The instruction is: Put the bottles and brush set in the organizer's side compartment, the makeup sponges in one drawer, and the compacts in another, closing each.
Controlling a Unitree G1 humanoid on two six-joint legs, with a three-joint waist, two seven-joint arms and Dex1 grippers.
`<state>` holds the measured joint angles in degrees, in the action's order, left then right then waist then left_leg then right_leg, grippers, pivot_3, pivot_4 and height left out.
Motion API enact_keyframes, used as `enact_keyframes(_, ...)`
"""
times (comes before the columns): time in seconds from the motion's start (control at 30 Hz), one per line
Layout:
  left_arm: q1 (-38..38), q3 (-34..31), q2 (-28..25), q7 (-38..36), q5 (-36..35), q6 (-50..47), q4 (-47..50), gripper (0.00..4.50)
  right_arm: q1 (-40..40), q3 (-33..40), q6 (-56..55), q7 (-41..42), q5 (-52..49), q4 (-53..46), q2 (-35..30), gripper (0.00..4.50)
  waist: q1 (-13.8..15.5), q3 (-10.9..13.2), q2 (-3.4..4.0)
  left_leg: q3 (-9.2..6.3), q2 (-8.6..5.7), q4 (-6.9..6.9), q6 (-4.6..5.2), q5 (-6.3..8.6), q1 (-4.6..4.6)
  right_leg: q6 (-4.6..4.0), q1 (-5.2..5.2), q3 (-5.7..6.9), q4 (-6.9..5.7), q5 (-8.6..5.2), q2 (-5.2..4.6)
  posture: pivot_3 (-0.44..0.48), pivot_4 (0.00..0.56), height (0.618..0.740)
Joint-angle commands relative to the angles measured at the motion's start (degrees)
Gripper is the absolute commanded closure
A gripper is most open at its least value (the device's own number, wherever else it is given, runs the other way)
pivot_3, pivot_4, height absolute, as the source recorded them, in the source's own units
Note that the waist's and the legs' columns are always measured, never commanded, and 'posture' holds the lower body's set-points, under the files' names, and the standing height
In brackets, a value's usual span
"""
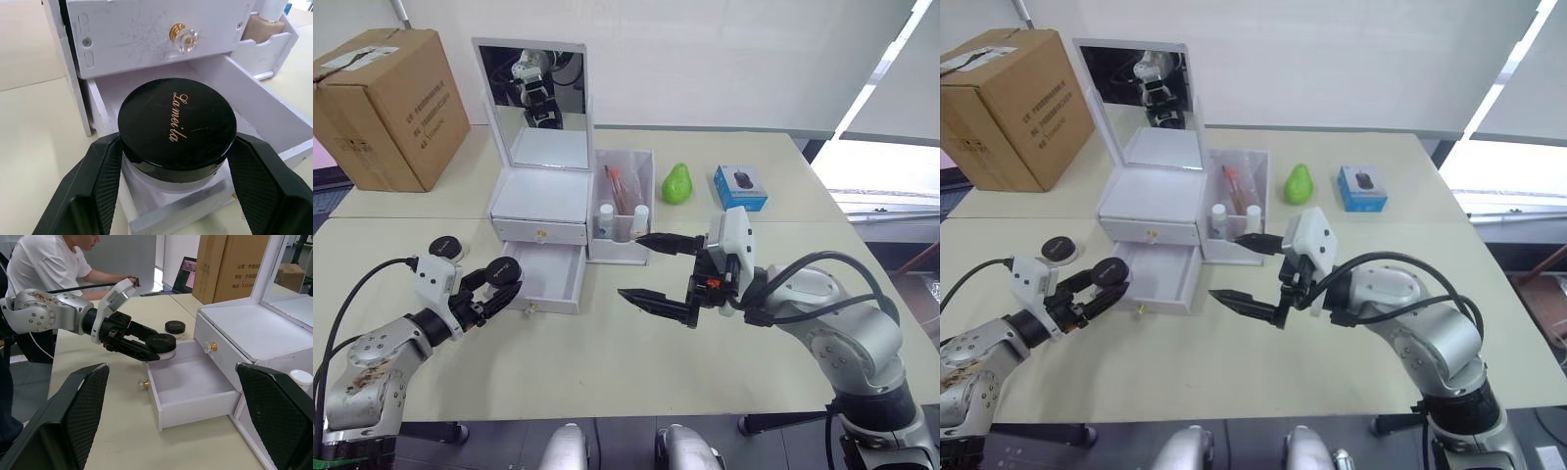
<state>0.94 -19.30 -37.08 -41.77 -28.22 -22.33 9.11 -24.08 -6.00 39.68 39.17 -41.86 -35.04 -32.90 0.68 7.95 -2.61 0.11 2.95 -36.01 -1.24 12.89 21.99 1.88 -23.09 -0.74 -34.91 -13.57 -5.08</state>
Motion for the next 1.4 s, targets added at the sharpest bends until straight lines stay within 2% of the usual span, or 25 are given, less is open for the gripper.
enact_keyframes(0.03,-0.45,-0.71,-0.96,-0.31,0.30,0.32,-0.01,1.59,-0.01,1.55,0.18,-0.28,-1.11,-2.19,-0.10,0.00,0.00,0.00,0.00,0.00,0.00,0.00,0.00,0.00,0.00,0.00,0.00,0.00,0.00,0.00,0.00,0.000,0.150,0.729)
enact_keyframes(0.8,-2.01,-0.85,-0.53,-1.70,-2.50,-2.21,0.31,1.59,0.26,1.58,0.41,-0.95,-1.06,-2.30,0.02,0.00,0.01,0.01,0.01,0.00,0.00,0.00,0.00,0.00,0.02,0.01,-0.01,0.00,0.00,-0.01,0.00,0.000,0.150,0.729)
enact_keyframes(0.87,-2.12,-0.91,-0.39,-1.74,-2.49,-1.80,0.29,0.86,0.29,1.58,0.43,-1.00,-1.07,-2.28,0.03,0.00,0.00,0.01,0.01,0.00,0.00,0.00,0.00,0.00,0.02,0.01,-0.01,0.00,0.00,-0.01,0.00,0.000,0.150,0.729)
enact_keyframes(0.97,-1.79,-1.79,-0.50,-1.92,-2.72,-1.53,0.03,0.05,0.37,1.74,0.47,-1.02,-1.11,-2.36,-0.15,0.00,0.00,0.01,0.01,0.00,0.00,0.00,0.00,0.00,0.02,0.01,-0.02,0.00,0.00,-0.01,0.00,0.000,0.150,0.729)
enact_keyframes(1.17,-2.16,-4.42,-1.18,-0.70,-3.01,-2.02,0.11,0.05,0.68,2.10,0.49,-0.96,-1.16,-2.40,-0.46,0.00,-0.01,0.01,0.01,-0.01,0.00,0.00,0.00,0.00,0.02,0.01,-0.02,0.01,0.00,-0.01,0.00,0.000,0.150,0.729)
enact_keyframes(1.33,-3.45,-11.63,-3.71,-0.29,-5.89,-3.46,-2.88,0.05,1.55,4.57,0.28,-1.35,-1.57,-1.87,-1.02,0.00,-0.02,0.01,0.01,-0.02,0.01,0.01,0.00,0.00,0.03,0.02,-0.04,0.02,0.00,-0.01,0.00,0.000,0.150,0.729)
enact_keyframes(1.4,-2.22,-16.32,-5.81,-1.20,-6.23,-2.99,-7.29,0.05,4.87,9.93,-1.04,-0.28,-0.27,-0.04,-3.98,0.00,0.05,0.02,0.02,-0.01,0.00,0.01,0.00,0.00,0.00,0.02,-0.03,0.01,0.01,-0.01,0.00,0.000,0.150,0.729)
